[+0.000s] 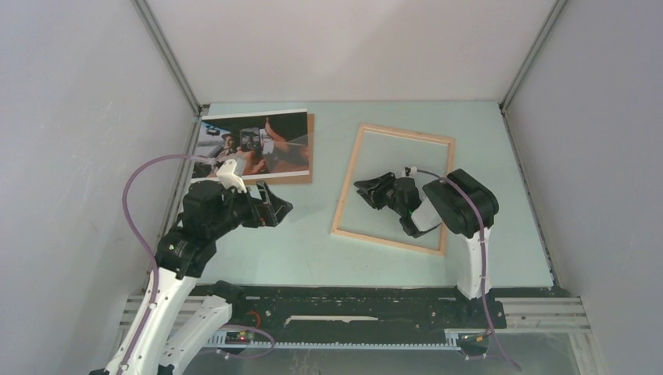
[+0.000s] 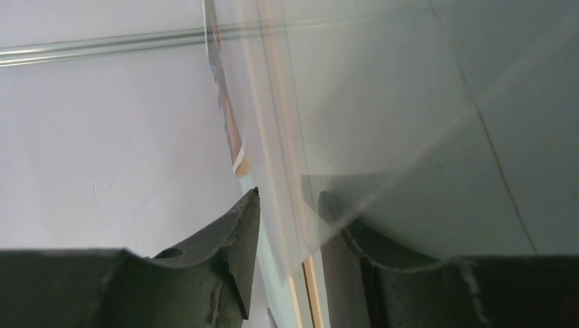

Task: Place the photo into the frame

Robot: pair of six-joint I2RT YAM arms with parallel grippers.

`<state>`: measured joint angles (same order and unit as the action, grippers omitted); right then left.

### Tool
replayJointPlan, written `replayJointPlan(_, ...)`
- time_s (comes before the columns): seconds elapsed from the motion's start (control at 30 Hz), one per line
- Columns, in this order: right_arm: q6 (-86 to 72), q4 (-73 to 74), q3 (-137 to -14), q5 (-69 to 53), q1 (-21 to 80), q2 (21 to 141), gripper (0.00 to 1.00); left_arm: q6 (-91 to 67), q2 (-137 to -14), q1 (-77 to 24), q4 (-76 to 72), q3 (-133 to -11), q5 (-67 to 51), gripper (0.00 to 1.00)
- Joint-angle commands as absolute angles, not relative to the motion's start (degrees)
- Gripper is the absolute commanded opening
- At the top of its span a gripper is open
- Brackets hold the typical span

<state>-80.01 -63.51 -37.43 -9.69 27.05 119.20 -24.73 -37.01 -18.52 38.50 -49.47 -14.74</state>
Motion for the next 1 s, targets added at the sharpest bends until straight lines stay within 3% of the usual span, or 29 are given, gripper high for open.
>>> replayJointPlan(0.0,-78.69,-65.00,-41.58,-8.07,26.28,121.14,0.44,-24.03,-37.12,-18.81,38.77,-52.11,-14.89,1.00)
replayJointPlan(0.27,-78.34,-68.38,-42.93,-15.21,22.25,121.18,0.19,-25.65,-37.11,-18.83,38.63,-52.43,-15.38,1.00)
replayJointPlan(0.47,-71.23,-59.31,-43.97,-29.26,15.01,118.36,0.00,-26.89,-39.45,-18.81,36.89,-51.56,-16.91,1.00)
replayJointPlan(0.7,-53.70,-30.50,-52.73,-49.45,6.88,116.83,0.00,-29.47,-42.67,-18.81,32.45,-50.27,-16.57,1.00)
replayJointPlan(0.97,-23.90,17.69,-78.98,-57.44,1.98,125.04,0.02,-34.55,-48.96,-20.30,24.73,-47.33,-18.82,1.00)
